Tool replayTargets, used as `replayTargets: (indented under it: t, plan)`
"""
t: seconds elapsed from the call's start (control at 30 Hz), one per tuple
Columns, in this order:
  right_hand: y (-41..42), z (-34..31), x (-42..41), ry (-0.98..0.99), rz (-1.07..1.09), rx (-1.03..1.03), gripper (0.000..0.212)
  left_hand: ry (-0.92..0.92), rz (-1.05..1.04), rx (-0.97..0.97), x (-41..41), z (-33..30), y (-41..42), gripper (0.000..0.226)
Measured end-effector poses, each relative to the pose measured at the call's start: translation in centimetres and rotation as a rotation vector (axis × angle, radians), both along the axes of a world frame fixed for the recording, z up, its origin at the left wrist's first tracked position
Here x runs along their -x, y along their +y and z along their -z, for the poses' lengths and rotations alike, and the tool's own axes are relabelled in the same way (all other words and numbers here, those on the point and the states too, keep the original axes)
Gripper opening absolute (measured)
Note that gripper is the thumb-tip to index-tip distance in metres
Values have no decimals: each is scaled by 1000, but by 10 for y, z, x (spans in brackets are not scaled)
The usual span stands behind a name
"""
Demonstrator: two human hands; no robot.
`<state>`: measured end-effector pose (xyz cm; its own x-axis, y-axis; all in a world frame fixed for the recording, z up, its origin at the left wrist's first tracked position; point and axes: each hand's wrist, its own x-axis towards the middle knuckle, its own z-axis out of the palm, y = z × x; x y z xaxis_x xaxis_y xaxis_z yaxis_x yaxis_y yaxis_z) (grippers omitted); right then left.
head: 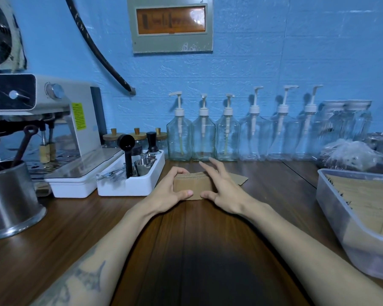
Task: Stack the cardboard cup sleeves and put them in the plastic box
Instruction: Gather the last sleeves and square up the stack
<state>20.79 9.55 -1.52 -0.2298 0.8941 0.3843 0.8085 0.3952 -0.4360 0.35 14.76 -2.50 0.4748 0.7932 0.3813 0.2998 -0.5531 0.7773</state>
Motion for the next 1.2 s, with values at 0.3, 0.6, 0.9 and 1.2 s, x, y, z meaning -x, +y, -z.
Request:
replayTargets:
  t: [0.3,0.6,0.9,1.2]
  plan:
    - [11,2,-2,-81,-24,-34,49,7,25,32,-2,1,3,40]
    - [14,2,-9,-27,-48,6,45,-27,-39,-10,-2,1,2,34]
    - [12,-2,-47,-103,294,0,58,-51,-130,27,9,0,4,33]
    - [22,4,-70,-138,534,235,60,-25,-138,16,6,-1,4,36]
